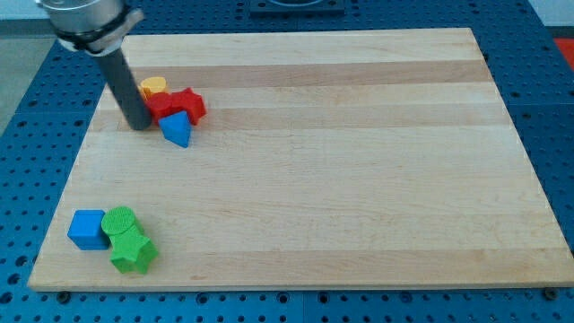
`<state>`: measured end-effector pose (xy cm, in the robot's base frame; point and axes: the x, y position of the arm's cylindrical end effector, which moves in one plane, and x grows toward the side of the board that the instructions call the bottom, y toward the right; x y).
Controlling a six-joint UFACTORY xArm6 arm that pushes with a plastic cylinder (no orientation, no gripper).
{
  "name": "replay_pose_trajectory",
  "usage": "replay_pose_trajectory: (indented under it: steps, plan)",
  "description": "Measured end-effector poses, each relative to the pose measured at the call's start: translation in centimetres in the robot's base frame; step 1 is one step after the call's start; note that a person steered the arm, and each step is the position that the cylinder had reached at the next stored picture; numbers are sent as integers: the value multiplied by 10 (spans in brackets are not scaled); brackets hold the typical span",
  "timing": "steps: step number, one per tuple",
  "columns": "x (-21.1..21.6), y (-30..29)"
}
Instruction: Push the blue triangle below red star
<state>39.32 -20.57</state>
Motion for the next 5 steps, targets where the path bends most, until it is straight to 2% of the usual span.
replay_pose_trajectory:
  steps: [2, 4, 5]
  plan:
    - [-28, 111]
    - [-16, 96]
    - [19, 76]
